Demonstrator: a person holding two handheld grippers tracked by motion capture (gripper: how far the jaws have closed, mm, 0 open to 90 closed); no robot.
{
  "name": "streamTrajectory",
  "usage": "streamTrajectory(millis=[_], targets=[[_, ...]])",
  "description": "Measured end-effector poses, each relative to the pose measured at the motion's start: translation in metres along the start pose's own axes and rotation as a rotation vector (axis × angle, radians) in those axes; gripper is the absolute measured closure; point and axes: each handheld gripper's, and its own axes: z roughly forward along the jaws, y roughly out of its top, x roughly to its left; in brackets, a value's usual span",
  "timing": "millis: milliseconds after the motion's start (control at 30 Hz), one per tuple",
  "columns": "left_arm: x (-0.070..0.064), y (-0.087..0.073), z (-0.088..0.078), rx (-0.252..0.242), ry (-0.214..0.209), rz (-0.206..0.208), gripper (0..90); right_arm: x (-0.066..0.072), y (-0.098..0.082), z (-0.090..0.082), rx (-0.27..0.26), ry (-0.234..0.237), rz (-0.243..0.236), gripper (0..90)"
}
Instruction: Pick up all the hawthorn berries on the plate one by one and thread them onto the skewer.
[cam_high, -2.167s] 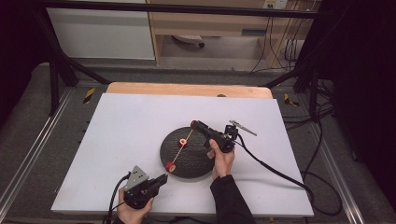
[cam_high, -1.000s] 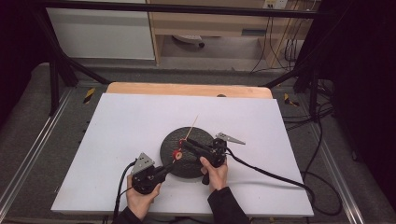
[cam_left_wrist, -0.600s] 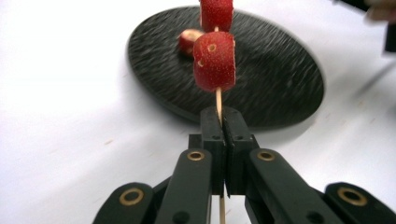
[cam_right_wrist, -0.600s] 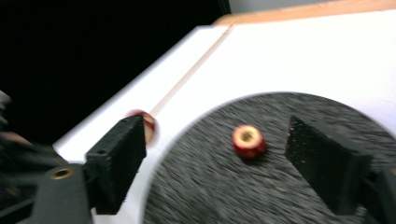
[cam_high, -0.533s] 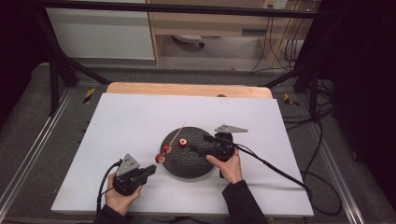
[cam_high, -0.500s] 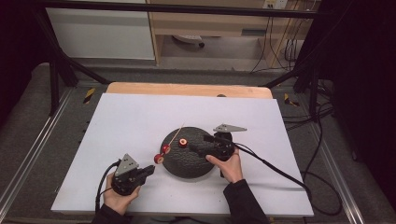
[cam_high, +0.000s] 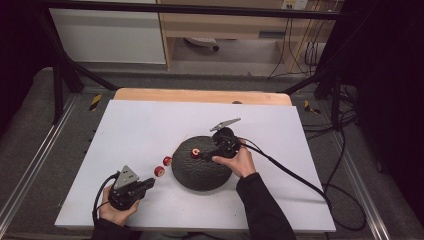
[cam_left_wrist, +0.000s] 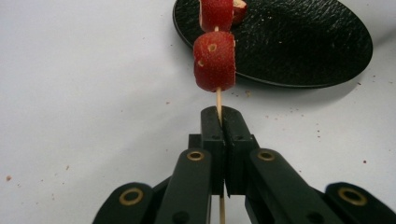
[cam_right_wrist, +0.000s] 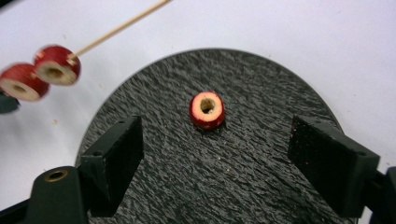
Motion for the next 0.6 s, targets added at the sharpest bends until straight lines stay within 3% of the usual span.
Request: streamTrajectory(millis=[167,467,600], targets=[[0.002,-0.001,0.0,0.003,0.01,-0.007,88.7,0.003,0.016,0.016,0.104,-0.022,-0.056,24.2],[0.003,-0.001,0.001,0.007,0.024,-0.005,88.7,0.006,0.035,0.047,0.227,0.002,-0.058,37.2],[0.004,-0.001,0.001,0.008,0.024,-0.008,88.6,0.002,0.037,0.058,0.247,0.007,-0.044,44.8]])
